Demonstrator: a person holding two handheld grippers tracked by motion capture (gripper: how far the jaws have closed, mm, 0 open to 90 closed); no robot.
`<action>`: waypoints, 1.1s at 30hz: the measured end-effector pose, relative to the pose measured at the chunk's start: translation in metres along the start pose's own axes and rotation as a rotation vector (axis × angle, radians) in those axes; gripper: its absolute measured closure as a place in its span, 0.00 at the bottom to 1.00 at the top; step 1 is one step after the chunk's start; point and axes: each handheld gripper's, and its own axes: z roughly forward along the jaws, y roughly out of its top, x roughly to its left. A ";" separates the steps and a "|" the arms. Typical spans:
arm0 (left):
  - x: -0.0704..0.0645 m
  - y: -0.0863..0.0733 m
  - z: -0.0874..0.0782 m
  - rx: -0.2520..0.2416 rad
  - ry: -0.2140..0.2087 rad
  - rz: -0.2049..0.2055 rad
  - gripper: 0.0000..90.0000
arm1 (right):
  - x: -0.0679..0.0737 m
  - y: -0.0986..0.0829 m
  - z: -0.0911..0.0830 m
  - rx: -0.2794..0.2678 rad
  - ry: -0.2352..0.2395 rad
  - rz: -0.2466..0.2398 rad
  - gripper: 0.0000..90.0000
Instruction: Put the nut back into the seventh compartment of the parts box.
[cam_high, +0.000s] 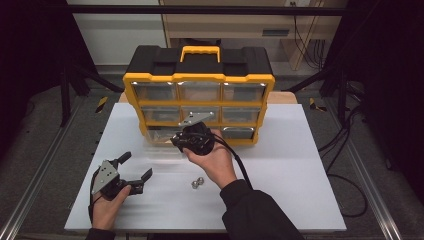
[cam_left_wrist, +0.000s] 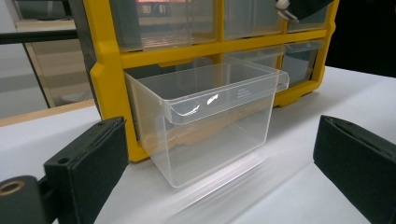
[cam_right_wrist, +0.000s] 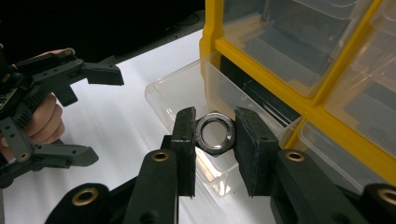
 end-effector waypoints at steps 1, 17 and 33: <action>0.000 0.000 0.000 -0.001 0.000 -0.001 0.03 | 0.000 0.000 0.001 0.003 0.000 -0.001 0.78; -0.002 0.000 0.000 0.002 0.003 0.009 0.03 | 0.001 0.004 0.005 0.001 -0.013 0.008 0.78; -0.002 0.000 0.001 0.002 -0.007 0.008 0.03 | -0.001 0.003 0.025 0.041 -0.008 0.029 0.78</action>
